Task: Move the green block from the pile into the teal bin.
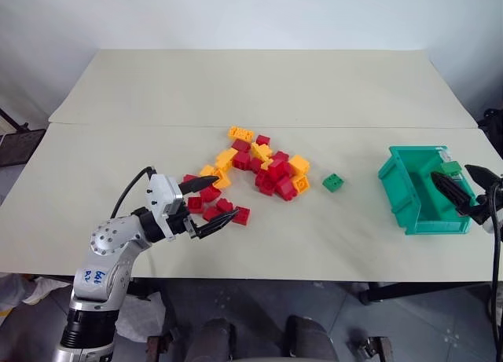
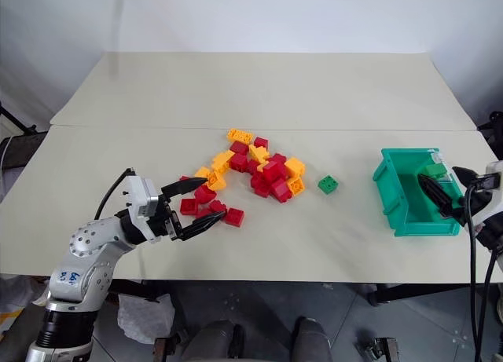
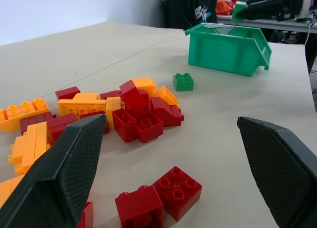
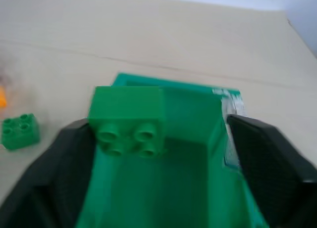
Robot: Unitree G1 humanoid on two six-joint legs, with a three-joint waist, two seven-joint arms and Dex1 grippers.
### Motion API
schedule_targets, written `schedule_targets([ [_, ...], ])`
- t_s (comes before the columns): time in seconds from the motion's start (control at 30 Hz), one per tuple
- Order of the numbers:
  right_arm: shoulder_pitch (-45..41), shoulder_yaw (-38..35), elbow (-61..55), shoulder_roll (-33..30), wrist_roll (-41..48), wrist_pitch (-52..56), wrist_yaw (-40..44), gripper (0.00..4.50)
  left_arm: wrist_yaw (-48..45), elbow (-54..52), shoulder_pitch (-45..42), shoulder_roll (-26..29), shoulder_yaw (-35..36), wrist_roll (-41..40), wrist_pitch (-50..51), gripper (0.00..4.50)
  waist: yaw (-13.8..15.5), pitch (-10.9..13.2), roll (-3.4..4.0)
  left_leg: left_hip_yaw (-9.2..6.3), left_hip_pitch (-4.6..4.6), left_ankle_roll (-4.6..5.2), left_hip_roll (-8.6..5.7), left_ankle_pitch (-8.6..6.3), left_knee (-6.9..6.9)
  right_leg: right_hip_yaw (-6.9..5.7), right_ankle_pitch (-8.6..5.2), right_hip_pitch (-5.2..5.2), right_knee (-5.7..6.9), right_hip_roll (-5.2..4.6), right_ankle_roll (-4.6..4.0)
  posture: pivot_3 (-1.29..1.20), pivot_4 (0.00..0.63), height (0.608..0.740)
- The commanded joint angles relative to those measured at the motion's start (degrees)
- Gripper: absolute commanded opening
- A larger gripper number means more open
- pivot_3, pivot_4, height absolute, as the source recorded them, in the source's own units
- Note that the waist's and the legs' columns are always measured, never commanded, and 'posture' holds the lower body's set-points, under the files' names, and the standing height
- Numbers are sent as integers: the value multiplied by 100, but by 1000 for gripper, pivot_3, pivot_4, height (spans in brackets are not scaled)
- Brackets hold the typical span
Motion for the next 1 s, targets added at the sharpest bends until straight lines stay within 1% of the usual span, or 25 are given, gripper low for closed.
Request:
schedule_targets([
  [0.03,114,-171,-295,-152,222,-34,287,4472,-51,-196,118,129,64,-35,-142,4500,4,0,0,0,0,0,0,0,0,0,0,0,0,0,0,0,150,740],
  [0.13,203,-26,-285,-180,42,-142,353,4472,-80,-103,77,192,42,-2,-206,4500,17,0,0,0,-3,0,-1,0,-1,-2,0,1,-3,-1,0,0,150,740],
  [0.33,114,80,-66,-147,-320,-224,-25,4472,-101,0,-57,232,9,25,-272,4500,1,0,2,-1,0,0,0,0,-2,0,0,0,-5,0,0,0,150,740],
  [0.4,164,182,48,-189,-491,-92,-168,4472,-96,14,-73,246,-9,48,-288,4500,6,0,2,0,-1,0,0,0,-2,0,0,0,-5,0,0,0,150,740],
  [0.5,247,304,57,-219,-513,-3,-9,4472,-70,-8,-76,241,-43,57,-289,4500,7,0,2,2,-2,0,-1,0,-3,-2,0,0,-6,0,0,0,150,740],
  [0.6,137,331,135,-218,-585,-106,-57,3837,-70,-26,-95,240,-65,42,-278,4500,1,1,3,2,-1,0,-1,0,-4,-1,0,0,-6,0,0,0,150,740],
  [0.7,-23,266,252,-207,-620,-193,-151,2839,-79,-16,-101,259,-66,26,-281,4500,-1,1,3,2,0,0,-1,0,-4,0,0,0,-7,0,0,0,150,740],
  [0.87,-69,122,220,-155,-303,70,-51,2839,-87,-4,-126,261,-47,-16,-277,4500,8,1,3,2,-1,0,0,0,-5,-2,0,0,-6,0,0,0,150,740],
  [0.9,-78,141,194,-159,-357,-63,-49,2839,-92,6,-124,267,-41,-13,-286,4500,13,2,3,2,-2,0,-1,0,-5,-2,0,0,-7,0,0,0,150,740],
  [1.0,-173,289,-237,-163,-110,-185,262,2839,-125,-2,-69,304,4,-27,-314,4500,4,2,5,2,-3,0,-2,0,-5,-2,0,0,-8,-1,0,0,150,740],
])
